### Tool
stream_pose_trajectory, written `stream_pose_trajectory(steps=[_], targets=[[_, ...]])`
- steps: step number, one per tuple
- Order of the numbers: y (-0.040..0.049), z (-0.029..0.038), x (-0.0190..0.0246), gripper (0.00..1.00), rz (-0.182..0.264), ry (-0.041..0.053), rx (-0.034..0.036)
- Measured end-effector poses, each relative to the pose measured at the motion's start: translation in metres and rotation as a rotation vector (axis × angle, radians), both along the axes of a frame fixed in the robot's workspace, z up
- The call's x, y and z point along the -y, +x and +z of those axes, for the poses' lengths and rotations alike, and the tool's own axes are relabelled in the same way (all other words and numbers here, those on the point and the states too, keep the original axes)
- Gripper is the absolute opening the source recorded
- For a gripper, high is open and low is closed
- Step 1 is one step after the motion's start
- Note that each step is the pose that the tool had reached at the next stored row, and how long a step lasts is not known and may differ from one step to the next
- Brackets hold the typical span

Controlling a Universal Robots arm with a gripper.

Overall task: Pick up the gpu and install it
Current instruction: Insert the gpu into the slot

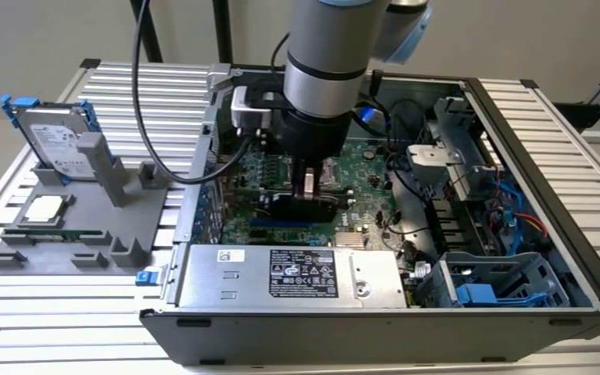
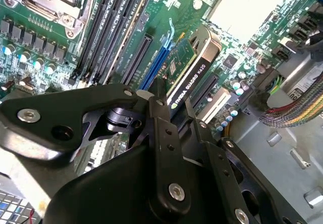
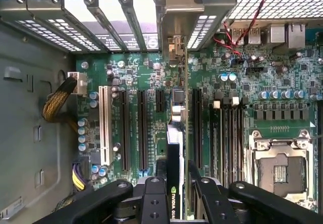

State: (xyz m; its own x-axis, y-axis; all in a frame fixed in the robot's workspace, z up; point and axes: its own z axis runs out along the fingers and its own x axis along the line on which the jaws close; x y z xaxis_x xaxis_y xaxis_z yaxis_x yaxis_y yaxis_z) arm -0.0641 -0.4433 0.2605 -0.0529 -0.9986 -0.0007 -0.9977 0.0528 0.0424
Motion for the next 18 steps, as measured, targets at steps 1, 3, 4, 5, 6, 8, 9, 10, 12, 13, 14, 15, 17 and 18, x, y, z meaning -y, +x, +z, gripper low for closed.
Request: stream_pose_trajectory(steps=[1,3,4,5,6,8,9,10,12,13,14,15,17,18], targets=[[-0.0006,-0.0007,0.0,0.0,0.0,0.0001,0.0],[-0.0018,-0.0014,0.0,0.0,0.0,-0.0002,-0.0001],[-0.0023,-0.0016,0.0,0.0,0.0,-0.0003,-0.0002],[-0.0027,-0.0018,0.0,0.0,0.0,-0.0003,-0.0002],[-0.0029,-0.0019,0.0,0.0,0.0,-0.0002,-0.0002],[-0.0032,-0.0022,0.0,0.0,0.0,0.0001,-0.0003],[-0.0033,-0.0022,0.0,0.0,0.0,0.0003,-0.0008],[-0.0036,-0.0023,0.0,0.0,0.0,0.0009,-0.0012],[-0.0039,-0.0024,-0.0001,0.0,0.0,0.0024,-0.0024],[-0.004,-0.0024,-0.0001,0.0,0.0,0.0028,-0.0034],[-0.004,-0.0024,0.0,0.0,0.0,0.0027,-0.0056],[-0.0041,-0.0024,0.0,0.0,0.0,0.0027,-0.0074],[-0.0041,-0.0022,0.0,0.0,0.0,0.0029,-0.008],[-0.004,-0.002,0.0,0.0,0.0,0.003,-0.0081]])
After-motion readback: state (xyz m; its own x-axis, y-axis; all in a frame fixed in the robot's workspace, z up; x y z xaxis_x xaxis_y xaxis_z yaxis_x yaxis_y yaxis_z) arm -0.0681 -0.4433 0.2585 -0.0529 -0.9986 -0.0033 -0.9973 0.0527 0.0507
